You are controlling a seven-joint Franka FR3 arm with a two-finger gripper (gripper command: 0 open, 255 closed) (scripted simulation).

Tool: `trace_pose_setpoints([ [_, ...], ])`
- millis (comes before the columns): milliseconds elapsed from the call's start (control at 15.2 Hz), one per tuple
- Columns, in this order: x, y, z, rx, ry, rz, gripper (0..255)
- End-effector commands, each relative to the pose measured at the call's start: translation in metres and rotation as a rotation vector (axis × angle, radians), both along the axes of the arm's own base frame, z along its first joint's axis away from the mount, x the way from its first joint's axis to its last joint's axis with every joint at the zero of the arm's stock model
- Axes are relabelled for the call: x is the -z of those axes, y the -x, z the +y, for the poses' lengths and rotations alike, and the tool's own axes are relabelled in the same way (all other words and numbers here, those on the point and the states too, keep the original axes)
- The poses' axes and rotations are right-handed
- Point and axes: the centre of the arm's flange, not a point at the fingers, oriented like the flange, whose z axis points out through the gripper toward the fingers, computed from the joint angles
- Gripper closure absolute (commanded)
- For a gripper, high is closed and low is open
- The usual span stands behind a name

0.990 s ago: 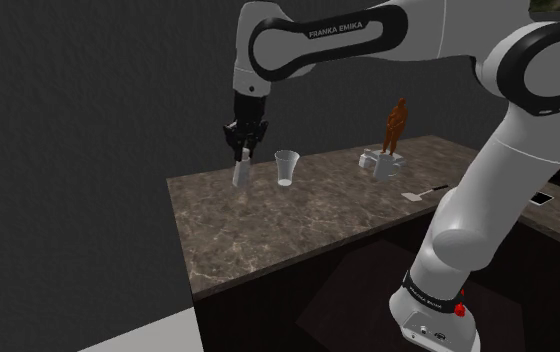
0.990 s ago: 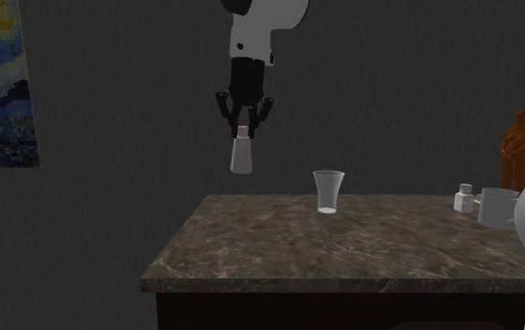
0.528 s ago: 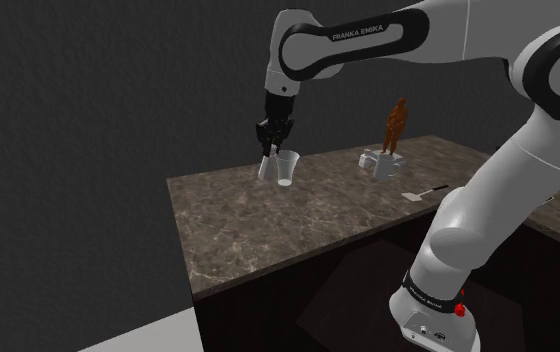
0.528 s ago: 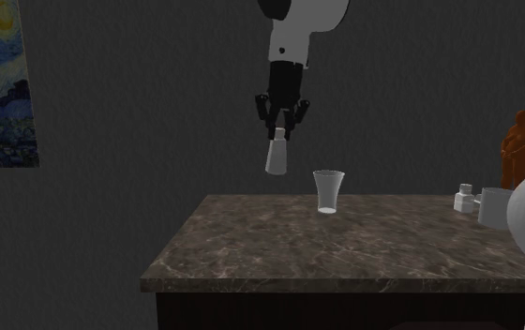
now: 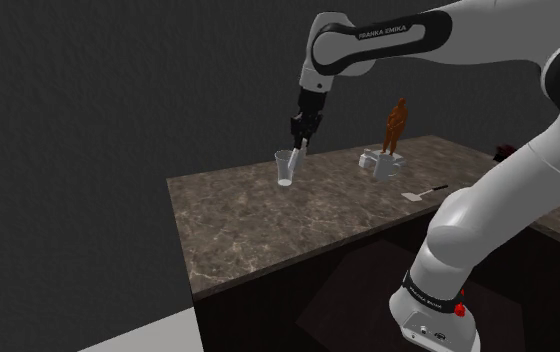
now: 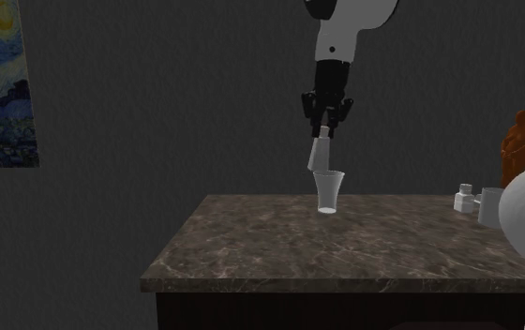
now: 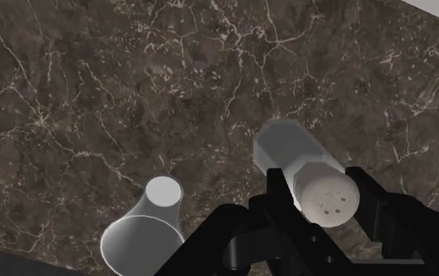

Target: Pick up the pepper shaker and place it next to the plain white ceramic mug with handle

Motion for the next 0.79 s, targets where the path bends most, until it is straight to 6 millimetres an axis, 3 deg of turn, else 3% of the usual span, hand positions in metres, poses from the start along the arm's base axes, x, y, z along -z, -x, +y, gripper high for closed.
trace_pose_setpoints([
  [0,0.001,0.008,-0.023,-0.001,0.0,0.0,255],
  [726,0.001,0.054,-0.161,-0.001,0.0,0.0,255],
])
